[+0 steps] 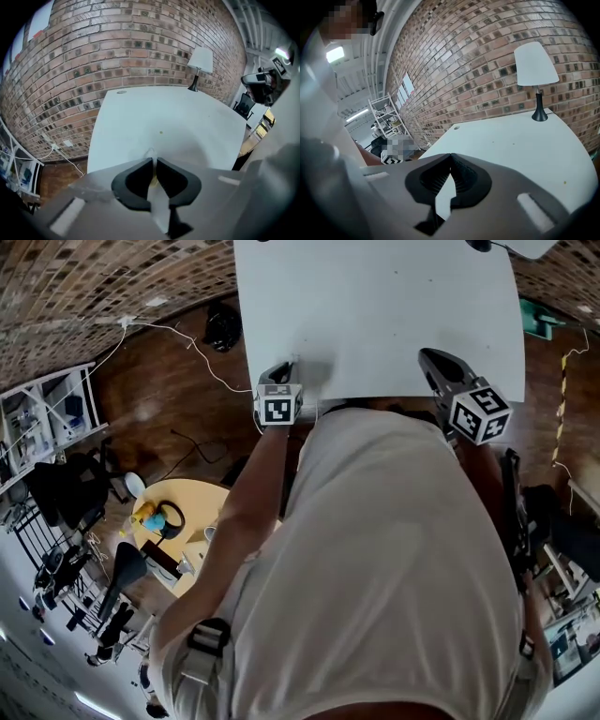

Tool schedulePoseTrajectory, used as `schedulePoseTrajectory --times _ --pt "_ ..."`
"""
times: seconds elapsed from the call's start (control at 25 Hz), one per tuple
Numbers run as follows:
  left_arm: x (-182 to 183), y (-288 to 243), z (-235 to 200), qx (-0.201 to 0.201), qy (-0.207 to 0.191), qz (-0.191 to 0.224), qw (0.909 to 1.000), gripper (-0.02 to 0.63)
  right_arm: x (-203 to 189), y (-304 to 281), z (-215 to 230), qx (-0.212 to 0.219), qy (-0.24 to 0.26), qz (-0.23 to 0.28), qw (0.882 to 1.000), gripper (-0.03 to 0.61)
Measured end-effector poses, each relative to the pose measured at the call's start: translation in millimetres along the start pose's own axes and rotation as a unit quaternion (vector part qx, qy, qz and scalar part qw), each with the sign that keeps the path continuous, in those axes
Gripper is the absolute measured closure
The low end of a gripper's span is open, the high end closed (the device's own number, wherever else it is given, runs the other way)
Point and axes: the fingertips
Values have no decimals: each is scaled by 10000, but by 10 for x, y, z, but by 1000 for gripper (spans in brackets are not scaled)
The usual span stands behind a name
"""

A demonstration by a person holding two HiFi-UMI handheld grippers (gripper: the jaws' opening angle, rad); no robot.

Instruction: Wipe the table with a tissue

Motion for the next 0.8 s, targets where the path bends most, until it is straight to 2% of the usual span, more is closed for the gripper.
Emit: schedulePoseTrajectory --times 0.28,0.36,0.48,0.6,0.72,0.8 --pt "-68 44 -366 116 81 41 9999 578 -34 -136 -41 -36 -38 -50 10000 571" --pt "-124 101 -320 -23 -30 85 10000 578 -63 -149 -36 -33 -58 -51 10000 571" --pt "-207 180 -188 -330 -493 213 9980 578 -47 -199 -28 -22 -90 -2 10000 571" --pt "-305 214 -19 -574 -847 138 9947 578 -77 -252 -29 66 -127 -10 9999 571" --pt "-297 185 140 -693 -898 38 9935 578 -142 -248 -10 136 -165 -40 9998 571" --pt "-222 135 190 -685 -787 29 9945 578 -134 -230 25 140 -193 -7 9997 571"
Point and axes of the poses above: the fingertips, and each gripper's own axes: y backward along the fingers, z to its right, x out of its top, and after that the axes turned 9 degrees about x, right-handed
